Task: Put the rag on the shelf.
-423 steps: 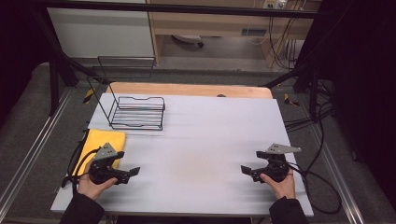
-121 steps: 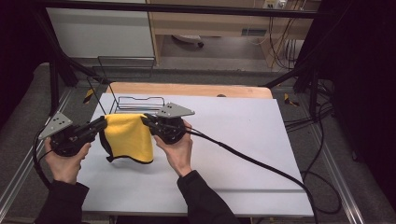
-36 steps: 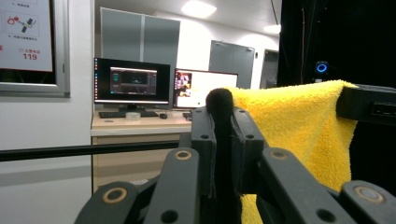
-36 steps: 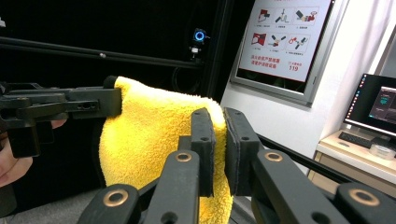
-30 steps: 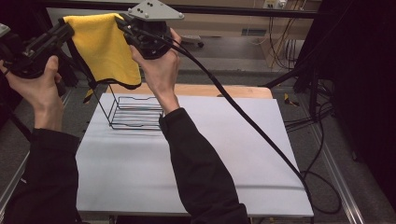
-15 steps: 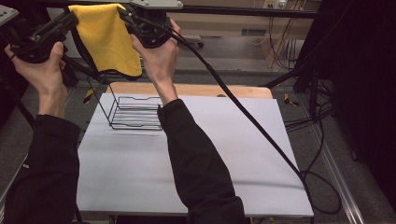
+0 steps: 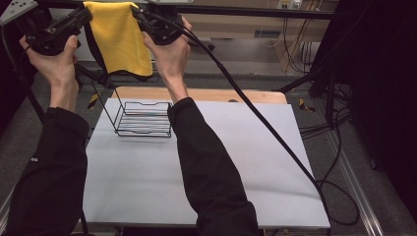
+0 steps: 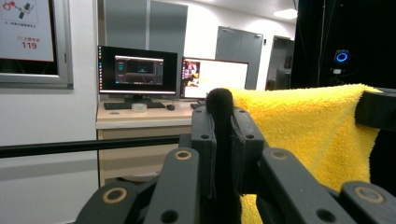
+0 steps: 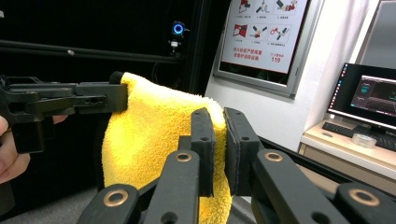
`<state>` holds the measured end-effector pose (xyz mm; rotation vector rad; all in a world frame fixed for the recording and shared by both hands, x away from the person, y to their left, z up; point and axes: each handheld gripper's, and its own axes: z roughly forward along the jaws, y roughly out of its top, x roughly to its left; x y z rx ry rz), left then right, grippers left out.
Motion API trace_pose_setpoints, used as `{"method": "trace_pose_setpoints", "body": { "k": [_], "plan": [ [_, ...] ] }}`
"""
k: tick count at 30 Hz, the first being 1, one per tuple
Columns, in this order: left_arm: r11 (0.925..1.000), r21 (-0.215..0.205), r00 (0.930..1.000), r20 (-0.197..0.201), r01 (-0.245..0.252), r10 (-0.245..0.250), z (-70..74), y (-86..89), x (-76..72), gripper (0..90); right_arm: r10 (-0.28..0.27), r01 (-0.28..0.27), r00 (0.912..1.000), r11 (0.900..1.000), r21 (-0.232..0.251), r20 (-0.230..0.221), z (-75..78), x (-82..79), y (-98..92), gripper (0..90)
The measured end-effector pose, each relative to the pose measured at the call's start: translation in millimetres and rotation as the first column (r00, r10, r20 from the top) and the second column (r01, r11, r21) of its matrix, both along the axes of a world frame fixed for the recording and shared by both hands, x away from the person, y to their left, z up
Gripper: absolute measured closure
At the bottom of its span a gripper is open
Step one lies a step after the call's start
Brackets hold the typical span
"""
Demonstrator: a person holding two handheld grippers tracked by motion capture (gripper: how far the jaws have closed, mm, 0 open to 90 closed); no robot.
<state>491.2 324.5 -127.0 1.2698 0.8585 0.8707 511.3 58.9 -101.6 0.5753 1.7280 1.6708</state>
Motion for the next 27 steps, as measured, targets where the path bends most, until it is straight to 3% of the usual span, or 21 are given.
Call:
{"method": "trace_pose_setpoints", "body": {
  "k": [13,27],
  "plan": [
    [0.9981,0.060,0.9997,-0.020,0.014,-0.013,-15.6,-3.6,12.5,81.1,-0.018,0.017,0.9986,1.000,-0.024,-0.049,-23.6,14.1,-3.1,83.8],
    [0.9962,0.080,0.9968,-0.076,0.032,-0.026,-60.7,4.5,7.3,81.1,0.005,-0.012,0.9948,0.998,-0.063,-0.102,-60.0,17.4,0.6,83.8]
  ]
}}
